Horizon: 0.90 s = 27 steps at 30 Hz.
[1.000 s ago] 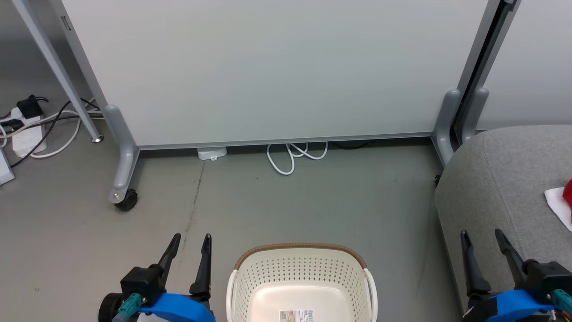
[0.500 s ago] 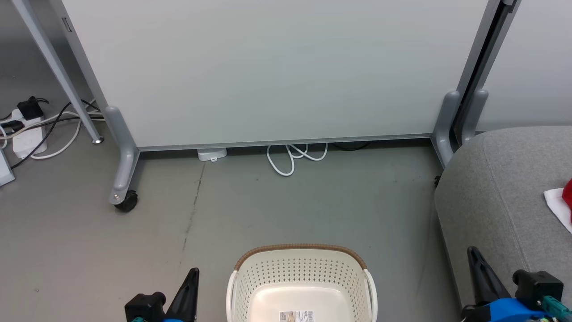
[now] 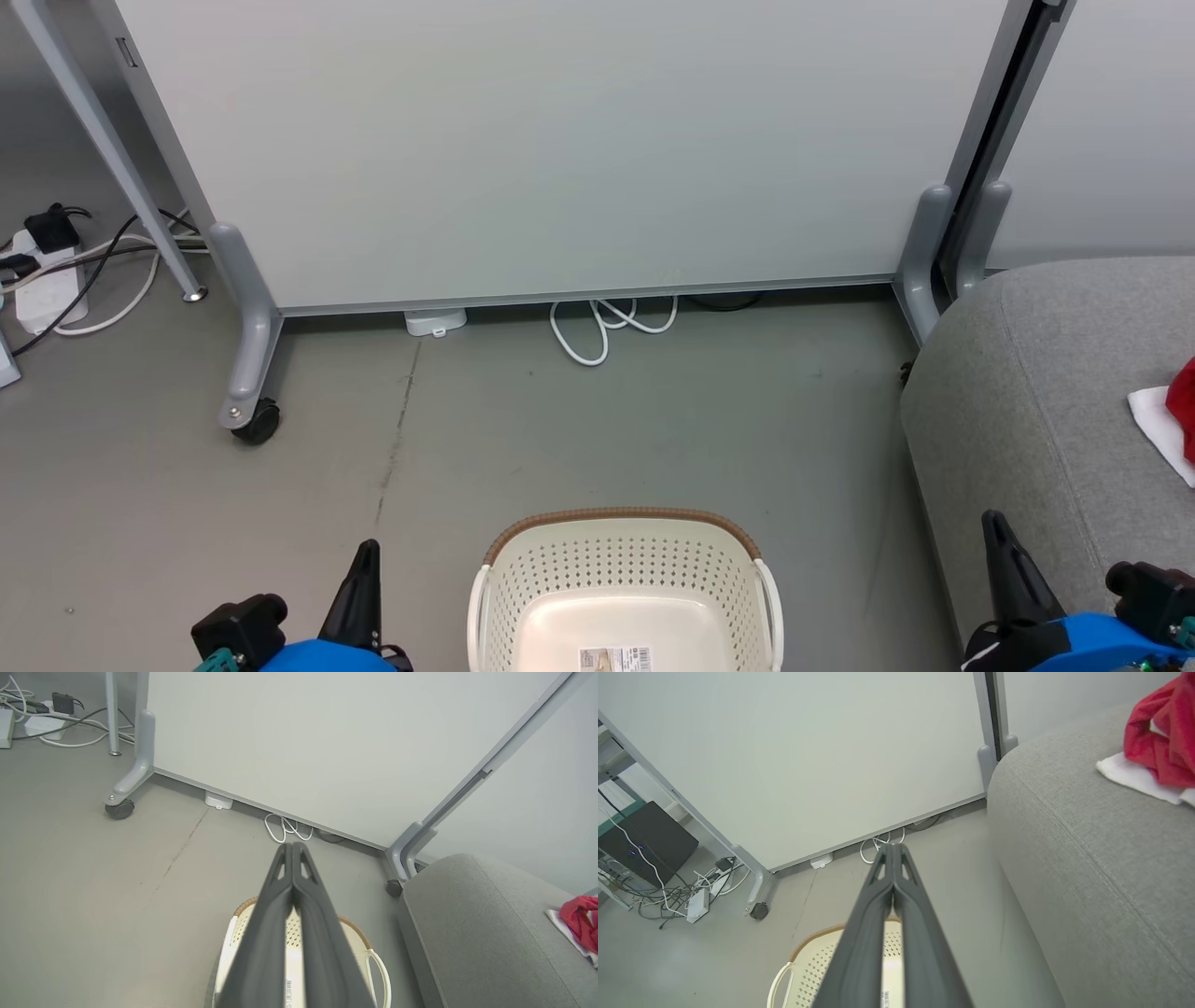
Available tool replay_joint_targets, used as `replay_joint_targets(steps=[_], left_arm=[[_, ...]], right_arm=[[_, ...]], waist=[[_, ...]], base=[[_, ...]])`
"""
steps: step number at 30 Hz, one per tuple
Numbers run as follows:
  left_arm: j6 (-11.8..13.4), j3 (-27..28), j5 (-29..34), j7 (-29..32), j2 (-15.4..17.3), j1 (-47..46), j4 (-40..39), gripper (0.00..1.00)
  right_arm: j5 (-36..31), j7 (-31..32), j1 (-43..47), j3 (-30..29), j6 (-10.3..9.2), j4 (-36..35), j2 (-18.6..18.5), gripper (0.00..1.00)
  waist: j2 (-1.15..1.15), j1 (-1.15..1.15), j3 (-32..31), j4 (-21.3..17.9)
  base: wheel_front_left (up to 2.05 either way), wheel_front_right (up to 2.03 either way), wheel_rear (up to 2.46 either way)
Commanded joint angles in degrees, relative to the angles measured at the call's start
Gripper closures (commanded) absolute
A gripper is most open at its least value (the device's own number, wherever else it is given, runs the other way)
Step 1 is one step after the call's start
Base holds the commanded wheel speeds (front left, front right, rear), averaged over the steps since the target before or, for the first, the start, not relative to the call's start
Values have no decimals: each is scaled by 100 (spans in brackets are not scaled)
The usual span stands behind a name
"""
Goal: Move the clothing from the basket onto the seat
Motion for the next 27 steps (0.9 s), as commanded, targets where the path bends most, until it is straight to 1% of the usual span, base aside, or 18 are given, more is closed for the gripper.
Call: replay_joint_targets(steps=[1, 10, 11, 27], left_arm=[[-2, 75, -232, 53, -7, -181, -136, 100], [-3, 257, -987, 261, -27, -235, -281, 100], [-3, 257, -987, 261, -27, -235, -281, 100], [-5, 544, -2156, 590, -57, -312, -507, 100]], right_arm=[[280, 32, -173, 7, 1, -93, -31, 100], [1156, 162, -255, 20, 1, -83, -37, 100], [1156, 162, -255, 20, 1, -83, -37, 100], [2508, 373, -391, 34, 1, -58, -48, 100]], waist=[[0, 0, 3, -8], [0, 0, 15, -54], [0, 0, 15, -54], [0, 0, 37, -134]], base=[[0, 0, 0], [0, 0, 0], [0, 0, 0], [0, 0, 0]])
